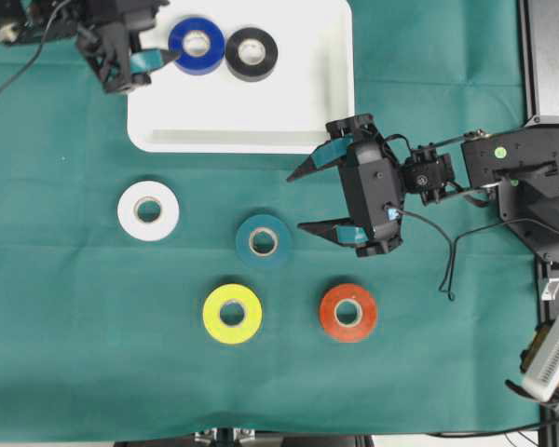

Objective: Put the tape alternately from left to right into the white case.
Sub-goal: 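Move the left gripper back over the white tape roll, then lower the right gripper onto the dark teal roll and grasp it, then carry the teal roll into the tray and release it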

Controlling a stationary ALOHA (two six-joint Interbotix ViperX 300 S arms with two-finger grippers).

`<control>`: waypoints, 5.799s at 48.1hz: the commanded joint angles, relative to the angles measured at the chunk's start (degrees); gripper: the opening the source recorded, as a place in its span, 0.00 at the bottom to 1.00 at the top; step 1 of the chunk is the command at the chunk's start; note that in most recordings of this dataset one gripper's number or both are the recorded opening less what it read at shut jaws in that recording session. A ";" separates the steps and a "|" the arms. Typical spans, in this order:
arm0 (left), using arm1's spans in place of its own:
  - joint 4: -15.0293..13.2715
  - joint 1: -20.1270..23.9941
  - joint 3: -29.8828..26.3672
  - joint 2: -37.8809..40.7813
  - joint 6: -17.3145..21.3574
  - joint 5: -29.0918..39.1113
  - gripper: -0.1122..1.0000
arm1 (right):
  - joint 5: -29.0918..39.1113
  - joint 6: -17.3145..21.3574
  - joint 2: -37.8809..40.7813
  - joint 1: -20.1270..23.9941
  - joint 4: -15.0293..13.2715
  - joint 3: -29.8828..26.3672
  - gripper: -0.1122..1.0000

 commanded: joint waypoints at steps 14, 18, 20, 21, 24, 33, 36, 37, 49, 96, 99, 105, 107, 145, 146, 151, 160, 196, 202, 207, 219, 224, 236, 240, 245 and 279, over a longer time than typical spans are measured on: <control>-0.09 -8.00 3.34 -7.38 -0.18 0.09 0.66 | -0.53 0.18 -0.53 0.18 0.09 -0.97 0.83; -0.09 -9.84 4.13 -8.35 -0.18 0.09 0.66 | -0.44 0.18 -0.53 0.18 0.18 -0.79 0.83; -0.09 -10.55 4.39 -8.70 -0.18 0.09 0.66 | -0.44 0.18 -0.44 0.18 0.09 -0.79 0.83; -0.09 -10.90 4.48 -8.79 -0.18 0.09 0.66 | -0.53 0.18 -0.53 0.26 0.09 -0.70 0.83; -0.09 -12.13 4.83 -9.14 -0.18 0.09 0.66 | -0.53 0.18 -0.53 0.18 0.18 -0.79 0.83; -0.18 -16.44 5.10 -9.67 -0.26 0.09 0.66 | -0.44 0.18 -0.53 0.26 0.09 -0.79 0.83; -0.26 -17.84 5.10 -9.67 -0.35 0.09 0.66 | -0.53 0.18 -0.53 0.26 0.09 -0.79 0.83; -0.26 -18.37 5.10 -9.67 -0.35 0.09 0.66 | -0.53 0.18 -0.53 0.26 0.09 -0.79 0.83; -0.35 -23.82 5.62 -9.67 -4.92 0.09 0.66 | -0.44 0.18 -0.53 0.18 0.09 -0.88 0.83; -0.26 -28.83 6.33 -8.79 -18.46 3.34 0.65 | -0.53 1.14 0.79 2.55 0.18 -1.23 0.83; -0.26 -28.83 6.33 -8.79 -18.46 3.34 0.66 | -0.44 2.20 0.79 2.99 0.18 -1.41 0.83; -0.26 -28.83 6.24 -8.79 -18.46 3.34 0.66 | -0.53 4.92 0.97 3.43 0.09 -1.41 0.83; -0.35 -28.83 6.24 -8.79 -18.46 3.34 0.65 | -0.53 5.54 1.23 3.52 0.18 -1.58 0.83; -0.35 -28.83 5.89 -8.00 -18.46 3.34 0.66 | 0.35 7.56 13.36 3.52 -0.18 -9.40 0.83; -0.26 -28.74 5.89 -7.91 -18.46 3.34 0.66 | 0.26 7.56 13.80 3.34 -0.26 -9.58 0.83; -0.35 -28.83 5.62 -7.47 -18.46 3.34 0.65 | 0.79 7.56 15.03 2.64 -0.26 -10.46 0.83; -0.26 -28.74 5.36 -7.38 -18.37 3.34 0.65 | 2.99 7.56 15.91 0.88 -0.26 -11.43 0.83; -0.26 -28.74 5.54 -7.38 -18.37 3.34 0.65 | 4.75 7.56 20.65 0.62 -0.26 -14.68 0.82; -0.26 -28.83 5.62 -7.38 -18.37 3.34 0.65 | 4.75 7.47 20.57 0.62 -0.26 -14.77 0.66; -0.26 -28.83 5.62 -7.38 -18.37 3.34 0.65 | 4.75 7.47 20.48 0.70 -0.26 -14.85 0.41; -0.26 -28.74 5.62 -7.38 -18.37 3.34 0.65 | 5.19 7.47 19.86 1.14 -0.26 -14.94 0.30; -0.26 -28.74 5.62 -7.38 -18.37 3.34 0.65 | 5.19 7.56 18.98 1.14 -0.26 -14.85 0.30; -0.35 -28.74 5.62 -7.38 -18.37 3.34 0.65 | 5.27 7.56 14.68 1.76 -0.26 -14.50 0.30; -0.26 -28.74 5.71 -7.47 -18.37 3.25 0.65 | 6.06 7.56 12.83 2.11 -0.26 -14.41 0.30; -0.35 -28.83 5.71 -7.47 -18.37 3.34 0.65 | 7.38 7.56 11.25 2.11 -0.26 -14.15 0.30; -0.26 -28.74 5.80 -7.38 -18.46 3.34 0.66 | 8.44 7.38 10.11 -3.69 -5.54 -15.73 0.30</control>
